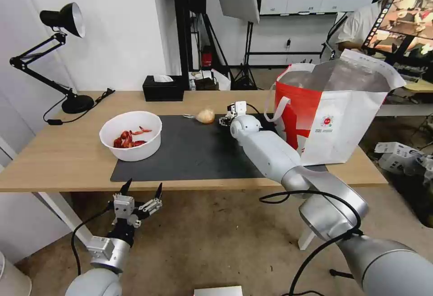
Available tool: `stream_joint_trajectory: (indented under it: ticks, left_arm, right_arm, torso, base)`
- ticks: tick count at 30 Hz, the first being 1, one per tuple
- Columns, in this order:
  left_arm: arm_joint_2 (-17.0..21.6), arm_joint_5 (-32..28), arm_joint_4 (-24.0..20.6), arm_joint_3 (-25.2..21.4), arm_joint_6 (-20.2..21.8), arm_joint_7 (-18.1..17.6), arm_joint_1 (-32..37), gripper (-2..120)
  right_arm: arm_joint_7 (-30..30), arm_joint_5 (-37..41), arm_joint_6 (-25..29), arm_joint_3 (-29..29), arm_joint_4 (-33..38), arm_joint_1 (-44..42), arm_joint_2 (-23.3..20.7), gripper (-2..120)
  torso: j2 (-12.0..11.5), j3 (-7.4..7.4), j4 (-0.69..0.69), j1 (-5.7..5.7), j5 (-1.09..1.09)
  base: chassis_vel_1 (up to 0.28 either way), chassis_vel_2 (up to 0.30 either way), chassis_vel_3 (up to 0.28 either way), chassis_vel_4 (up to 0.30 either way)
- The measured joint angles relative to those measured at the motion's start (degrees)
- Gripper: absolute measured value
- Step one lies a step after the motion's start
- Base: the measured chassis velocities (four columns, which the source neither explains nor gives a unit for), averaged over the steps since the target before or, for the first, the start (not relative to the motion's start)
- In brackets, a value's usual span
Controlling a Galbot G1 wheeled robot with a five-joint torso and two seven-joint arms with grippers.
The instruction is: Pick up the trash from the table and place it into the takeout bag.
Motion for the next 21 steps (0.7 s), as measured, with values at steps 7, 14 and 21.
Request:
stream_joint_trajectory:
  ticks: [7,14,21]
  left_arm:
    - [0.05,0.08,-0.10,0.38,-0.02,0.01,-0.02,100]
    - [0.78,-0.09,0.02,0.31,-0.02,0.01,-0.58,100]
    - [0.72,-0.14,-0.15,0.56,-0.02,0.01,-0.48,100]
  right_arm:
    - [0.34,0.19,-0.27,-0.19,1.37,-0.31,-0.74,41]
    - [1.69,0.37,-0.29,-0.48,3.54,-1.51,-1.36,14]
    - [3.12,1.58,0.03,-1.37,5.88,-1.95,-2.53,0]
  torso:
    - [0.00,0.01,-0.02,0.01,0.00]
    - [0.00,0.00,-0.02,0.01,0.00]
    - [0.00,0.01,-0.02,0.01,0.00]
  base:
    - [0.000,0.000,0.000,0.000]
    - [0.000,0.000,0.000,0.000]
    - [0.000,0.000,0.000,0.000]
